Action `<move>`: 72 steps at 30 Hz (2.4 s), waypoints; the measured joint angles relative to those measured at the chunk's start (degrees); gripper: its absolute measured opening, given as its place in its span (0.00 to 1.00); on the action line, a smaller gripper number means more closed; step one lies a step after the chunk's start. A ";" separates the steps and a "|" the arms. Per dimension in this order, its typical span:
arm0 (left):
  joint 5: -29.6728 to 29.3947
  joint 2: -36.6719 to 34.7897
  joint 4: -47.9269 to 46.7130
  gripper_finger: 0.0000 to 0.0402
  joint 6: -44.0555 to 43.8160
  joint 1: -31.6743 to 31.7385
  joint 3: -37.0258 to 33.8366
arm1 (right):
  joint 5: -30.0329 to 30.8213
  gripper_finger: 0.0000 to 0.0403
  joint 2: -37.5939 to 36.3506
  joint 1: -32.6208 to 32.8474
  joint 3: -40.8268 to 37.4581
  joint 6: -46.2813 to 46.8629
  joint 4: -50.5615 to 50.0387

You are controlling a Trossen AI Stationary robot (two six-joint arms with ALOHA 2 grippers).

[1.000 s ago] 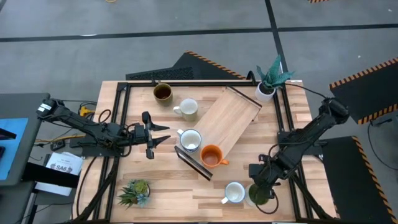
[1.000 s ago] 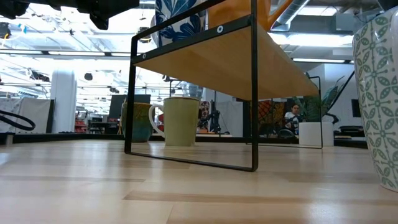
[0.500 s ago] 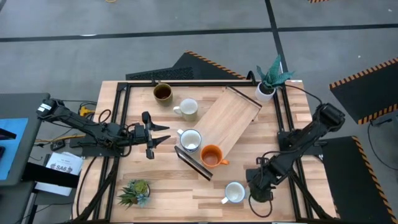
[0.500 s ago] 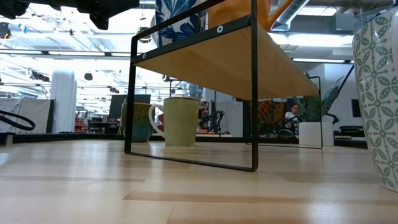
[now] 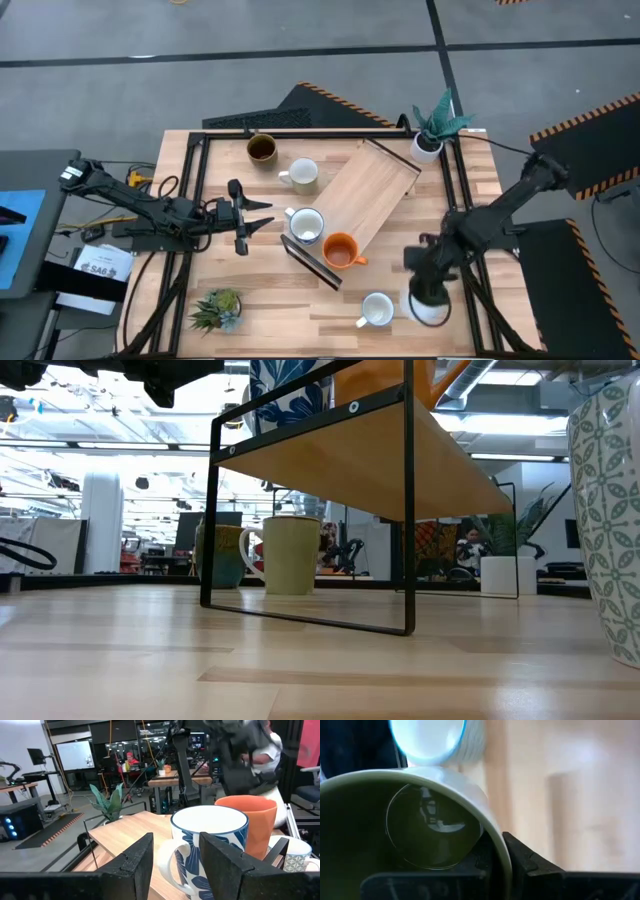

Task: Place coffee mugs
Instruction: Put the white mug on the shelf

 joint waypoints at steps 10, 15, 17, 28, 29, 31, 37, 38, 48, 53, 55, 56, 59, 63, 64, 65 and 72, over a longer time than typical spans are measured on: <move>-0.09 0.00 1.17 0.37 1.62 0.02 0.00 | 22.77 0.10 1.67 -18.61 30.99 -13.36 -22.23; -0.09 0.00 1.42 0.37 1.62 0.02 0.00 | 24.80 0.10 8.71 -30.16 40.72 -21.89 -20.51; -0.09 0.00 1.42 0.37 1.60 0.02 0.00 | 24.83 0.10 11.91 -33.53 42.58 -24.72 -19.51; -0.05 0.00 0.85 0.37 1.08 0.02 -0.02 | 20.81 0.10 25.43 -42.15 44.26 -32.71 -17.93; -0.05 0.00 0.83 0.37 1.08 0.02 -0.02 | 20.58 0.10 26.33 -42.08 44.28 -32.99 -17.08; -0.05 0.00 0.85 0.37 1.03 0.02 -0.02 | 19.44 0.10 28.14 -42.49 44.28 -33.45 -15.98; 0.04 0.00 0.74 0.37 0.94 0.03 -0.02 | 16.51 0.10 31.99 -42.70 44.28 -34.94 -15.42; 0.04 0.00 0.75 0.37 0.92 0.04 -0.02 | 16.50 0.10 32.23 -42.69 44.30 -35.34 -15.20; 0.02 0.00 0.75 0.37 0.81 0.03 -0.02 | 11.96 0.14 32.81 -42.63 44.37 -35.74 -12.05; 0.02 0.00 0.75 0.37 0.81 0.04 -0.02 | 9.78 0.23 32.81 -42.64 44.33 -35.56 -11.89; 0.02 0.00 0.70 0.37 0.81 0.04 -0.02 | 8.81 0.25 32.81 -42.65 44.32 -35.57 -11.73; 0.02 0.00 0.72 0.37 0.81 0.04 -0.02 | 8.75 0.25 32.81 -42.63 44.32 -35.57 -11.77; 0.00 0.00 0.70 0.37 0.81 0.04 -0.02 | 8.22 0.26 32.81 -42.64 44.32 -35.74 -11.77; -0.01 0.00 0.70 0.37 0.81 0.04 -0.02 | 8.22 0.26 32.81 -42.67 44.56 -37.94 -11.83; -0.01 0.00 0.70 0.37 0.81 0.03 -0.02 | 8.22 0.27 32.83 -42.67 45.07 -38.63 -12.10; -0.01 0.00 0.70 0.37 0.81 0.03 -0.02 | 8.24 0.27 32.83 -42.67 45.74 -39.00 -12.01; -0.03 0.00 0.27 0.37 1.00 0.04 -0.02 | 7.70 0.27 32.76 -42.00 51.03 -40.77 -11.03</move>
